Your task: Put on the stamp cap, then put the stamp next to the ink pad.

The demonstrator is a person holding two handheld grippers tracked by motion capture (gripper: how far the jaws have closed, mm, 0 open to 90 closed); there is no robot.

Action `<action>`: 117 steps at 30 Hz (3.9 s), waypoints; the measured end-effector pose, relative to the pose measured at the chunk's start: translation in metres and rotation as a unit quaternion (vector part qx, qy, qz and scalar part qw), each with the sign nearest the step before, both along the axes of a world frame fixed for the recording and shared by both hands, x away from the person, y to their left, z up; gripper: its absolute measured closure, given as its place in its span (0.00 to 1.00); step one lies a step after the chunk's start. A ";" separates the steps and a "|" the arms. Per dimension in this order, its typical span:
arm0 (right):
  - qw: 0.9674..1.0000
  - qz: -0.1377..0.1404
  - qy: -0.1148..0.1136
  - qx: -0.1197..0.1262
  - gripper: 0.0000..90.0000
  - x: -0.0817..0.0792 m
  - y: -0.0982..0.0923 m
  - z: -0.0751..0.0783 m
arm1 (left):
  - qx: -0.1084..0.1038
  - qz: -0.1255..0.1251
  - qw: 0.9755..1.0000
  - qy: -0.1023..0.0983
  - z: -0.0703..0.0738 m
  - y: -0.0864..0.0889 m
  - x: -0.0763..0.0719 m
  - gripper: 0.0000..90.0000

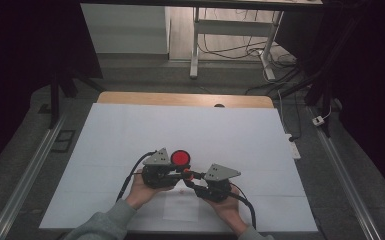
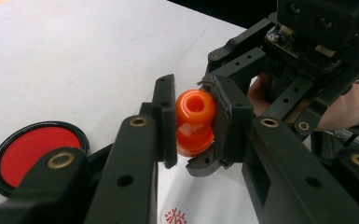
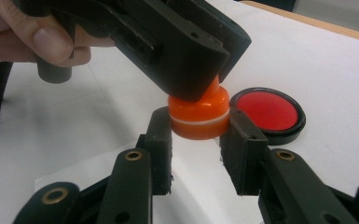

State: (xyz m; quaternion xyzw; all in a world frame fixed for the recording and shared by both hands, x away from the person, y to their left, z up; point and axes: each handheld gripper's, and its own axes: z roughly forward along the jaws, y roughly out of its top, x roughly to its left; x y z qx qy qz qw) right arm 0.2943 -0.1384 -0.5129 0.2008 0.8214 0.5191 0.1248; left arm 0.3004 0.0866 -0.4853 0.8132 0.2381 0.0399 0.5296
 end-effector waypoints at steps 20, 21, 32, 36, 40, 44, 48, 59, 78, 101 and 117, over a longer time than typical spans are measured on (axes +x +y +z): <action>1.000 -0.008 -0.003 -0.004 0.72 -0.003 0.001 0.001 | -0.010 0.007 1.000 -0.003 -0.005 -0.001 -0.003 0.81; 1.000 -0.007 -0.003 -0.005 0.72 -0.003 0.000 0.001 | -0.011 0.007 1.000 -0.003 -0.006 -0.001 -0.003 0.81; 1.000 -0.001 0.006 -0.005 0.71 -0.001 0.000 -0.001 | -0.010 0.008 1.000 0.003 -0.007 -0.001 -0.002 0.81; 1.000 0.001 0.006 0.006 0.70 0.001 -0.001 0.001 | -0.014 0.009 1.000 -0.007 -0.004 -0.001 -0.003 0.81; 1.000 -0.006 0.000 0.016 0.59 0.000 -0.004 0.004 | -0.013 0.011 1.000 -0.016 -0.002 0.000 -0.003 0.81; 1.000 -0.010 0.003 0.007 0.53 0.001 -0.008 0.003 | -0.020 0.013 1.000 -0.012 0.000 0.006 0.000 0.81; 1.000 -0.019 0.008 0.007 0.51 0.003 -0.016 0.003 | -0.023 0.016 1.000 -0.011 0.004 0.011 0.002 0.81; 0.998 -0.057 0.011 0.004 0.50 0.004 -0.060 0.005 | -0.031 0.028 0.999 -0.014 0.012 0.022 0.006 0.81; 0.996 -0.090 0.011 -0.008 0.50 0.001 -0.104 0.007 | -0.004 0.064 0.998 -0.021 0.017 0.039 0.021 0.81; 0.994 -0.111 0.016 -0.013 0.49 -0.001 -0.125 0.004 | 0.020 0.132 0.991 -0.018 0.023 0.061 0.045 0.80; 0.993 -0.115 0.020 -0.020 0.49 -0.001 -0.129 0.001 | 0.055 0.169 0.984 0.019 -0.009 0.066 0.082 0.80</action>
